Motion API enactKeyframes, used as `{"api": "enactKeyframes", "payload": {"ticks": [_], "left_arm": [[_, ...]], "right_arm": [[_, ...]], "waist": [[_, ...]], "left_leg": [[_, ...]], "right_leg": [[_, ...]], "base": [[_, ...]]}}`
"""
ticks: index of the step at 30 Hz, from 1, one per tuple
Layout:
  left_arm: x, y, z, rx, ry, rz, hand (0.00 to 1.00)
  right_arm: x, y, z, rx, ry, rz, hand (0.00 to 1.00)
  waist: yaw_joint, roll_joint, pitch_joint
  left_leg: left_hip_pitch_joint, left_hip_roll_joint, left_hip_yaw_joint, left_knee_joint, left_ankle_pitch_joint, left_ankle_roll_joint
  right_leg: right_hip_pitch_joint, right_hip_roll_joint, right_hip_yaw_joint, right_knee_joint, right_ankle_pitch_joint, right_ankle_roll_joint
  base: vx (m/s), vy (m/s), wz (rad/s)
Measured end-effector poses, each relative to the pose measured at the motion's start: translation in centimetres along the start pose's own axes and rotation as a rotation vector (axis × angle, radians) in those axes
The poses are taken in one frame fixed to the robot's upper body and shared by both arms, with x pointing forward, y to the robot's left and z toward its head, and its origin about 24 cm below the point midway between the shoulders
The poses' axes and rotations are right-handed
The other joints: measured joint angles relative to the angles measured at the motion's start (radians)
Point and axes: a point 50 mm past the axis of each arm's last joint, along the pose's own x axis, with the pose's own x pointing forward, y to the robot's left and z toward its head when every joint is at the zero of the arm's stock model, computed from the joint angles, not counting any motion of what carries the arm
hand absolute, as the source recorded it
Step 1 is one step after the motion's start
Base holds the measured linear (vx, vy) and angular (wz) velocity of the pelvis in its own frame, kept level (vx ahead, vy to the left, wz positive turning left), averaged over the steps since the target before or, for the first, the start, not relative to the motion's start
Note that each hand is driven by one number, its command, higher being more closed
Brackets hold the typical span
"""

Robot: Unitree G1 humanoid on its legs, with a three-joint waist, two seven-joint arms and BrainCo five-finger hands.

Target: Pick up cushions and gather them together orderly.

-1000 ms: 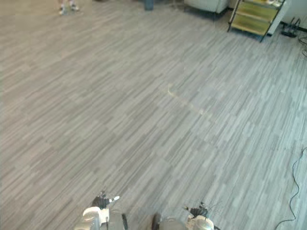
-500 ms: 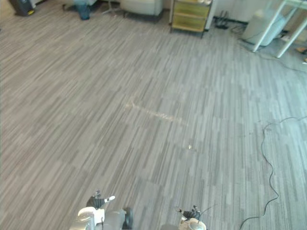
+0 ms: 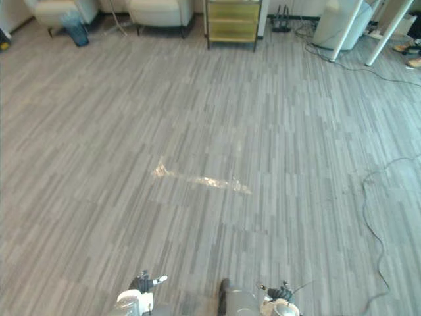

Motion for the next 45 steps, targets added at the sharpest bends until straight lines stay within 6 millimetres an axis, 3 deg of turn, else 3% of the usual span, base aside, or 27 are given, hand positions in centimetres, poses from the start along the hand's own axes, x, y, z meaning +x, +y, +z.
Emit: {"api": "enactKeyframes", "payload": {"ticks": [2,4,6,7,8,9,10,11,12,14,15,16,17,19,21,22,24,25,26,28,30,32,36,38,39,41,45], "left_arm": [[0.0,0.1,0.4,0.006,-0.026,0.0,0.0],[0.0,0.2,0.7,0.009,-0.044,0.001,0.0],[-0.1,0.1,0.6,0.042,-0.048,-0.012,0.0],[-0.1,0.0,0.4,0.056,-0.045,-0.017,0.0],[-0.1,0.5,0.4,0.077,-0.042,-0.012,0.0],[0.0,0.6,0.3,0.083,-0.039,-0.012,0.0],[0.1,1.4,0.4,0.105,-0.034,0.002,0.0],[0.1,1.7,0.4,0.112,-0.032,0.004,0.0],[0.1,1.9,0.3,0.116,-0.027,0.007,0.0],[0.1,2.4,-0.3,0.142,0.005,0.013,0.0],[0.1,2.5,-0.6,0.147,0.02,0.014,0.0],[0.1,2.3,-0.7,0.144,0.03,0.011,0.0],[0.0,1.7,-0.9,0.139,0.035,-0.002,0.0],[0.0,1.0,-1.1,0.136,0.043,-0.02,0.0],[0.0,0.6,-1.1,0.131,0.047,-0.028,0.0],[0.0,0.4,-0.9,0.129,0.041,-0.033,0.0],[0.0,0.7,-1.0,0.133,0.043,-0.026,0.0],[0.0,0.7,-1.2,0.132,0.05,-0.025,0.0],[-0.2,0.6,-1.9,0.119,0.075,-0.027,0.0],[-0.3,0.0,-2.0,0.093,0.076,-0.032,0.0],[-0.2,-0.5,-1.3,0.026,0.053,-0.024,0.0],[-0.1,-0.6,-0.6,0.01,0.019,-0.02,0.0],[-0.1,-1.1,0.1,0.019,-0.013,-0.036,0.0],[-0.1,-1.3,0.3,0.032,-0.031,-0.046,0.0],[-0.1,-1.3,0.3,0.034,-0.031,-0.046,0.0],[-0.1,-1.3,0.5,0.042,-0.037,-0.049,0.0],[0.2,-0.5,1.0,0.104,-0.043,-0.048,0.0]], "right_arm": [[0.0,0.4,0.1,0.012,0.001,0.008,0.0],[0.1,0.8,0.5,0.019,-0.006,0.015,0.0],[0.2,0.2,0.3,0.03,0.007,-0.005,0.0],[0.2,-0.1,0.1,0.024,0.015,-0.013,0.0],[0.2,-0.3,-0.5,0.017,0.043,-0.017,0.0],[0.1,-0.2,-0.7,0.018,0.052,-0.015,0.0],[-0.1,-0.1,-1.4,0.018,0.07,-0.015,0.0],[-0.2,-0.5,-2.0,0.011,0.087,-0.023,0.0],[-0.3,-0.7,-2.4,0.01,0.1,-0.028,0.0],[-0.5,-0.7,-3.0,0.013,0.121,-0.03,0.0],[-0.5,-0.6,-3.0,0.012,0.12,-0.023,0.0],[-0.5,-0.5,-3.0,0.012,0.116,-0.018,0.0],[-0.4,-0.5,-2.3,0.014,0.082,-0.012,0.0],[-0.4,-0.5,-1.4,0.022,0.037,-0.008,0.0],[-0.3,-0.4,-1.1,0.027,0.02,-0.005,0.0],[-0.3,-0.5,-0.9,0.031,0.014,-0.007,0.0],[-0.2,-0.3,-1.0,0.036,0.027,-0.005,0.0],[-0.3,-0.6,-1.2,0.038,0.033,-0.013,0.0],[-0.2,-1.1,-1.2,0.042,0.033,-0.028,0.0],[-0.1,-1.4,-1.0,0.056,0.028,-0.039,0.0],[0.0,-1.9,-0.6,0.048,0.014,-0.052,0.0],[-0.1,-1.5,-0.9,0.026,0.02,-0.038,0.0],[-0.3,-0.5,-1.1,0.05,0.026,-0.018,0.0],[-0.3,-0.6,-1.3,0.065,0.032,-0.024,0.0],[-0.4,-0.7,-1.3,0.065,0.036,-0.025,0.0],[-0.4,-0.8,-1.9,0.058,0.06,-0.031,0.0],[-0.7,0.3,-2.6,0.064,0.094,-0.006,0.0]], "waist": [[0.023,-0.007,-0.001],[0.032,-0.014,0.002],[0.034,-0.014,-0.004],[0.039,-0.008,-0.009],[0.049,-0.029,-0.018],[0.049,-0.036,-0.027],[0.028,-0.083,-0.056],[0.029,-0.097,-0.064],[0.033,-0.103,-0.066],[0.024,-0.111,-0.061],[0.023,-0.111,-0.058],[0.023,-0.105,-0.054],[0.019,-0.086,-0.048],[0.007,-0.065,-0.037],[0.002,-0.061,-0.037],[-0.004,-0.056,-0.038],[-0.019,-0.085,-0.035],[-0.025,-0.081,-0.038],[-0.024,-0.056,-0.055],[-0.027,-0.031,-0.053],[-0.033,-0.005,-0.029],[-0.006,0.007,-0.018],[0.003,-0.014,-0.019],[0.013,-0.016,-0.02],[0.013,-0.017,-0.02],[0.032,-0.029,-0.023],[0.027,-0.094,-0.041]], "left_leg": [[-0.086,-0.019,0.047,-0.113,-0.053,0.02],[-0.126,-0.076,0.065,-0.388,-0.071,0.023],[-0.136,-0.147,0.059,-0.77,0.023,-0.01],[-0.143,-0.152,0.051,-0.86,0.083,-0.011],[-0.143,-0.173,0.033,-0.844,0.185,0.036],[-0.144,-0.189,0.025,-0.84,0.2,0.06],[-0.161,-0.231,0.015,-0.797,0.156,0.115],[-0.163,-0.238,0.021,-0.756,0.116,0.117],[-0.148,-0.242,0.025,-0.739,0.086,0.12],[-0.033,-0.263,0.01,-0.766,0.015,0.123],[0.022,-0.273,0.007,-0.785,0.002,0.124],[0.085,-0.278,0.003,-0.81,-0.009,0.125],[0.184,-0.279,-0.007,-0.862,-0.019,0.133],[0.296,-0.271,-0.031,-0.931,-0.024,0.14],[0.345,-0.261,-0.049,-0.967,-0.038,0.144],[0.356,-0.247,-0.052,-0.97,-0.059,0.127],[0.411,-0.231,-0.092,-0.996,-0.123,0.077],[0.428,-0.219,-0.113,-0.994,-0.141,0.069],[0.439,-0.183,-0.132,-0.977,-0.151,0.069],[0.399,-0.161,-0.132,-0.85,-0.15,0.067],[0.181,-0.086,-0.12,-0.332,-0.079,-0.018],[0.081,0.001,-0.041,-0.095,-0.079,-0.009],[-0.02,-0.001,0.09,-0.288,-0.103,0.03],[-0.043,-0.069,0.076,-0.63,-0.067,0.019],[-0.042,-0.081,0.064,-0.678,-0.05,0.017],[-0.02,-0.143,0.009,-0.869,0.161,0.014],[-0.026,-0.188,0.042,-0.777,0.081,0.084]], "right_leg": [[0.081,-0.005,0.045,-0.053,-0.022,0.004],[0.132,-0.028,0.081,-0.081,-0.048,0.019],[0.189,-0.048,0.123,-0.138,-0.073,0.047],[0.215,-0.043,0.138,-0.167,-0.078,0.057],[0.245,-0.059,0.164,-0.188,-0.09,0.083],[0.252,-0.067,0.169,-0.188,-0.094,0.09],[0.236,-0.113,0.17,-0.138,-0.091,0.103],[0.206,-0.121,0.192,-0.047,-0.082,0.119],[0.179,-0.117,0.214,0.044,-0.065,0.147],[0.053,-0.115,0.249,0.421,0.06,0.331],[-0.006,-0.119,0.25,0.578,0.063,0.341],[-0.055,-0.126,0.235,0.694,0.043,0.309],[-0.139,-0.129,0.186,0.77,0.002,0.249],[-0.219,-0.126,0.121,0.693,-0.055,0.174],[-0.291,-0.127,0.079,0.531,-0.066,0.157],[-0.309,-0.125,0.059,0.442,-0.058,0.156],[-0.329,-0.126,0.078,0.108,0.105,0.152],[-0.317,-0.118,0.079,0.104,0.178,0.147],[-0.312,-0.089,0.068,0.135,0.135,0.121],[-0.292,-0.086,0.033,0.163,0.092,0.089],[-0.178,-0.064,-0.016,0.124,0.039,0.06],[-0.052,-0.037,-0.024,0.064,0.016,0.037],[0.091,-0.061,-0.016,-0.062,0.005,0.053],[0.147,-0.083,0.002,-0.099,-0.017,0.086],[0.156,-0.088,0.004,-0.105,-0.022,0.091],[0.195,-0.111,0.055,-0.116,-0.057,0.133],[0.204,-0.166,0.16,-0.109,-0.014,0.162]], "base": [[0.36,-0.03,-0.56],[0.42,0.048,-0.59],[0.58,0.127,-0.61],[0.54,0.187,-0.73],[0.49,0.178,-0.56],[0.66,0.19,-0.19],[0.68,0.165,0.19],[0.68,0.157,0.26],[0.76,0.231,0.17],[0.65,0.198,0.1],[0.44,0.094,0.04],[0.62,0.106,0.01],[0.49,0.067,0.08],[0.44,0.006,0.35],[0.36,-0.072,0.46],[0.49,-0.17,0.64],[0.5,-0.237,0.7],[0.53,-0.294,0.42],[0.54,-0.289,0.31],[0.53,-0.266,0.34],[0.53,-0.26,0.46],[0.43,-0.16,-0.01],[0.37,-0.073,-0.08],[0.49,0.061,-0.17],[0.46,0.141,-0.23],[0.43,0.19,-0.44],[0.48,0.212,-0.08]]}}
